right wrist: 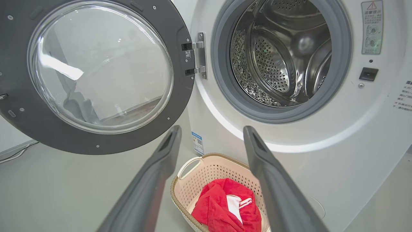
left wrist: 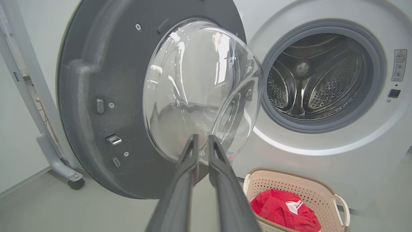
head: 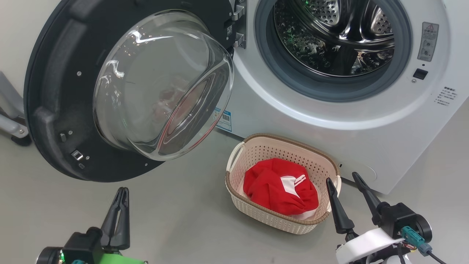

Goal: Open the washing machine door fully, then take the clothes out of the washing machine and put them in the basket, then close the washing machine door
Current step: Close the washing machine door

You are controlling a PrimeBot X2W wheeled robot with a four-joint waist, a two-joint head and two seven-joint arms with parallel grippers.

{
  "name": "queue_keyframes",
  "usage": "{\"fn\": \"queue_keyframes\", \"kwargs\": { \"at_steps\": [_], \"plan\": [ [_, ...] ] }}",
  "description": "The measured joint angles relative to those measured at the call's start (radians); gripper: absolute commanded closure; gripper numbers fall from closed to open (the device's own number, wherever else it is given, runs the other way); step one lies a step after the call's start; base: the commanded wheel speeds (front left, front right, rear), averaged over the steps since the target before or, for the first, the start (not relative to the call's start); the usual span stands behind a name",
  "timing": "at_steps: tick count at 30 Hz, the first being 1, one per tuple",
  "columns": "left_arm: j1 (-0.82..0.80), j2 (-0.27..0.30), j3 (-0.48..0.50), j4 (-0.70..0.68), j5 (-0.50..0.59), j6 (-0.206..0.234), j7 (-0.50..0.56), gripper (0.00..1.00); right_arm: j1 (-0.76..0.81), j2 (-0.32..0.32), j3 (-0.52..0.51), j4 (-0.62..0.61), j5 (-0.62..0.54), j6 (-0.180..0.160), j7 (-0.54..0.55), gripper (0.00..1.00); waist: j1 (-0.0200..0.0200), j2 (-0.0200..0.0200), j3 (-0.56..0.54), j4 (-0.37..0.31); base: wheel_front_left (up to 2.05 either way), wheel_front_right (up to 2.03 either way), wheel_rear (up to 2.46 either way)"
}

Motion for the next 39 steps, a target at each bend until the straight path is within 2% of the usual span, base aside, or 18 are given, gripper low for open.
{"fn": "queue_keyframes", "kwargs": {
  "at_steps": [7,9,16,22,25,28,34,39],
  "plan": [
    [0.002,0.0,-0.005,-0.006,-0.002,-0.002,-0.001,1.0,0.0,0.0,0.0,0.002,0.0,0.0,0.0,0.0,0.0,0.0,-0.003,-0.002,0.0,0.0,0.0],
    [0.002,-0.007,-0.005,-0.017,-0.034,-0.02,-0.001,1.0,0.0,0.0,0.0,0.002,0.0,0.0,0.0,0.0,0.0,0.0,-0.003,-0.002,0.0,0.0,0.0],
    [0.002,-0.048,0.017,-0.091,-0.269,-0.099,-0.025,1.0,0.0,0.0,0.0,0.002,0.0,0.0,0.0,0.0,0.0,0.0,-0.003,-0.001,0.0,0.0,0.0],
    [-0.002,-0.063,0.079,-0.182,-0.612,-0.191,-0.039,1.0,0.0,0.001,0.0,0.002,0.0,0.0,0.0,0.0,0.0,0.0,0.0,0.001,0.0,0.0,0.0],
    [-0.006,-0.064,0.127,-0.23,-0.775,-0.199,-0.044,1.0,0.0,0.001,0.0,0.002,0.0,0.0,0.0,0.0,0.0,0.0,0.005,0.002,0.0,0.0,0.0],
    [-0.019,-0.064,0.184,-0.264,-0.883,-0.204,-0.049,1.0,-0.003,0.001,0.0,0.002,0.0,0.0,0.0,0.0,0.0,0.0,0.014,0.004,0.0,0.0,0.0],
    [-0.08,-0.063,0.33,-0.299,-0.995,-0.207,-0.053,1.0,-0.009,0.0,-0.001,0.001,-0.001,0.0,0.0,0.0,0.0,0.0,0.032,0.007,0.0,0.0,0.0],
    [-0.119,0.009,0.428,-0.301,-1.028,-0.207,-0.046,1.0,-0.015,-0.006,-0.002,-0.002,-0.011,0.0,0.0,0.0,0.0,0.0,0.046,0.01,0.0,0.0,0.0]
  ]
}}
